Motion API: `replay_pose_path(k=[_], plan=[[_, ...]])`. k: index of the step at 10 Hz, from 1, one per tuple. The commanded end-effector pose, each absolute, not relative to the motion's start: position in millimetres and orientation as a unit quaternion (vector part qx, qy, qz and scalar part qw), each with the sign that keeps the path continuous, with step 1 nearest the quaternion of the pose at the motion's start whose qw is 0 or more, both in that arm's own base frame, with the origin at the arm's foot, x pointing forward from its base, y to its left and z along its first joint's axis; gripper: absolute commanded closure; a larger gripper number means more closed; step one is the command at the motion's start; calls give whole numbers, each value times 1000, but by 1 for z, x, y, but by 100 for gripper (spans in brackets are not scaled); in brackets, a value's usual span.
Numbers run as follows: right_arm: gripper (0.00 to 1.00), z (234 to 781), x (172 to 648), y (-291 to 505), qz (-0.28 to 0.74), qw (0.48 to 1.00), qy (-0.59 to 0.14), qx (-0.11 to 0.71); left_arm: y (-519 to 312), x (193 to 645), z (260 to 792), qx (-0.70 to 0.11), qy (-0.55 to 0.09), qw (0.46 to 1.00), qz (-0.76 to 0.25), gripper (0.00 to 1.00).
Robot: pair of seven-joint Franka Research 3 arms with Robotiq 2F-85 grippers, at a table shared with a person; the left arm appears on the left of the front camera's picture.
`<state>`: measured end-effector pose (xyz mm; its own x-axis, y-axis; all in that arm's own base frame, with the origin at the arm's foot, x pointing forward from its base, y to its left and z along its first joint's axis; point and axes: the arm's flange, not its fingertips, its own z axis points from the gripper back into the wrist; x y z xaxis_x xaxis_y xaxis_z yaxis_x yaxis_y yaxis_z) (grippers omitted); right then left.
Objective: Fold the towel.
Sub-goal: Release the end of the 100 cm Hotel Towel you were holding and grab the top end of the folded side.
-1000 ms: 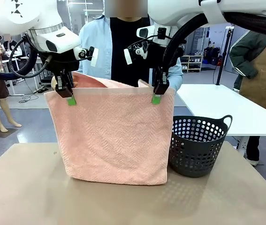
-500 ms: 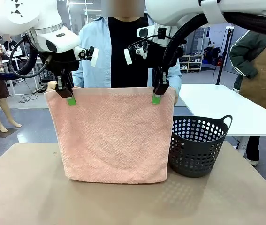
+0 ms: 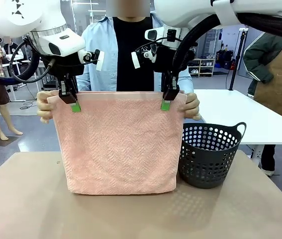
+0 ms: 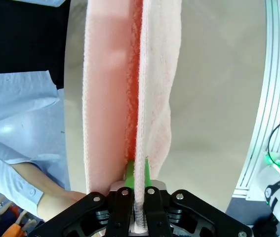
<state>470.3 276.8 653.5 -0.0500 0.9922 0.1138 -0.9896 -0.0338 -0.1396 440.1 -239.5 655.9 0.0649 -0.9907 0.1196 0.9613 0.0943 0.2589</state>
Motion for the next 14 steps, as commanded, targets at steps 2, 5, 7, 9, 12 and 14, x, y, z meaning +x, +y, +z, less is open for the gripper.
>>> replay_pose_path(k=[2, 5, 7, 9, 12, 14], plan=[[100, 655, 470, 277, 718, 689, -92, -8, -239, 441, 656, 55, -134, 728, -670, 100], [100, 655, 470, 277, 718, 689, -92, -8, -239, 441, 656, 55, -134, 728, -670, 100], [100, 655, 470, 277, 718, 689, -92, -8, -239, 441, 656, 55, -134, 728, -670, 100], [100, 655, 470, 277, 718, 689, -92, -8, -239, 441, 656, 55, -134, 728, -670, 100], [52, 657, 466, 276, 722, 685, -96, -11, -240, 440, 661, 54, -141, 724, -673, 29], [7, 660, 464, 277, 719, 689, -94, -14, -241, 438, 663, 48, -138, 724, -674, 0]])
